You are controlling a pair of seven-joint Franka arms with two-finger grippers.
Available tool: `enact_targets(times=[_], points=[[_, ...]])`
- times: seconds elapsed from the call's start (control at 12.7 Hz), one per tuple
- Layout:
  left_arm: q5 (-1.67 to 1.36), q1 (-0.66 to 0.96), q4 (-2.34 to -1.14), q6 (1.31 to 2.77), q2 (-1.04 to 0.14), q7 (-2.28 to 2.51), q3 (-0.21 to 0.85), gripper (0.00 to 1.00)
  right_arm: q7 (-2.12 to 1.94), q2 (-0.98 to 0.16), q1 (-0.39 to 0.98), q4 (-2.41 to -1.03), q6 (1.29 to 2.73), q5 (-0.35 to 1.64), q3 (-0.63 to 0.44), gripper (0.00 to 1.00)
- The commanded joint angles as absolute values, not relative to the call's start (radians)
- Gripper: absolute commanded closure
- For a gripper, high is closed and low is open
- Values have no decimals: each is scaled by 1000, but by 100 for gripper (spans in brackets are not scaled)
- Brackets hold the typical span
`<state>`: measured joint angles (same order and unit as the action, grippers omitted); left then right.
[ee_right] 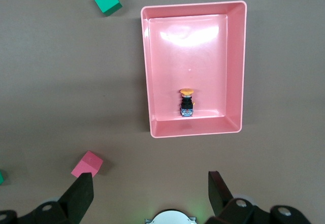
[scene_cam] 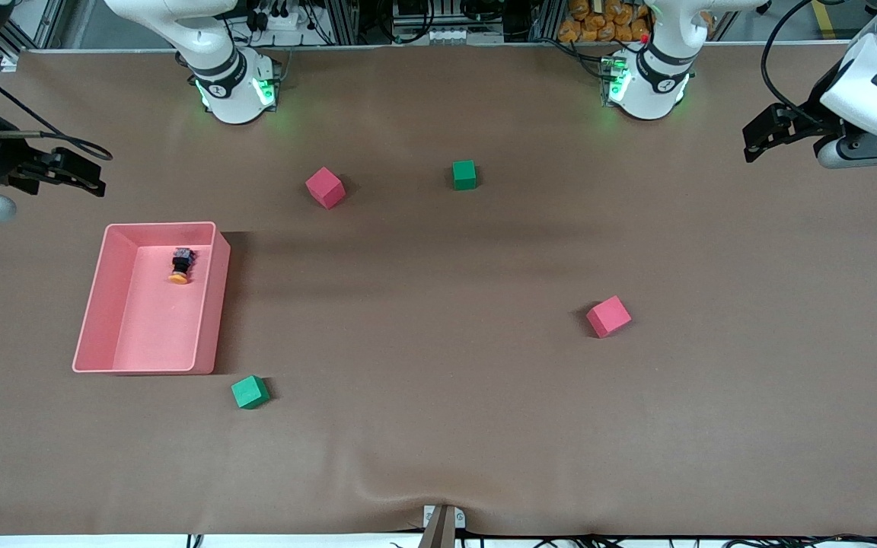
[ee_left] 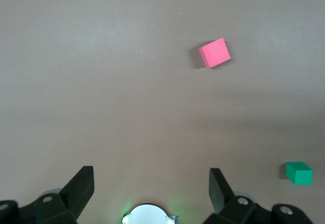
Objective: Place and upright button with both arms
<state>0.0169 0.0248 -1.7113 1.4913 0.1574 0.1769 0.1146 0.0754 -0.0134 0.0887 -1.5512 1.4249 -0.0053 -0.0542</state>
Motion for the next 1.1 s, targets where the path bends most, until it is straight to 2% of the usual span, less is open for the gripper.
enact_targets(times=[0.0,0.39,0.79,1.02], points=[[6,15,-1695,1471,158,158,120,0,71,-15,63,-1555,1428,-23,-46,0],[6,14,-1695,1471,160,158,120,0,68,-37,43,-1578,1431,-26,-46,0],[6,14,-1695,1471,160,158,120,0,66,-41,-11,-1741,1549,-28,-46,0],[6,15,-1695,1471,160,158,120,0,66,-43,-11,-1770,1560,-28,-46,0]])
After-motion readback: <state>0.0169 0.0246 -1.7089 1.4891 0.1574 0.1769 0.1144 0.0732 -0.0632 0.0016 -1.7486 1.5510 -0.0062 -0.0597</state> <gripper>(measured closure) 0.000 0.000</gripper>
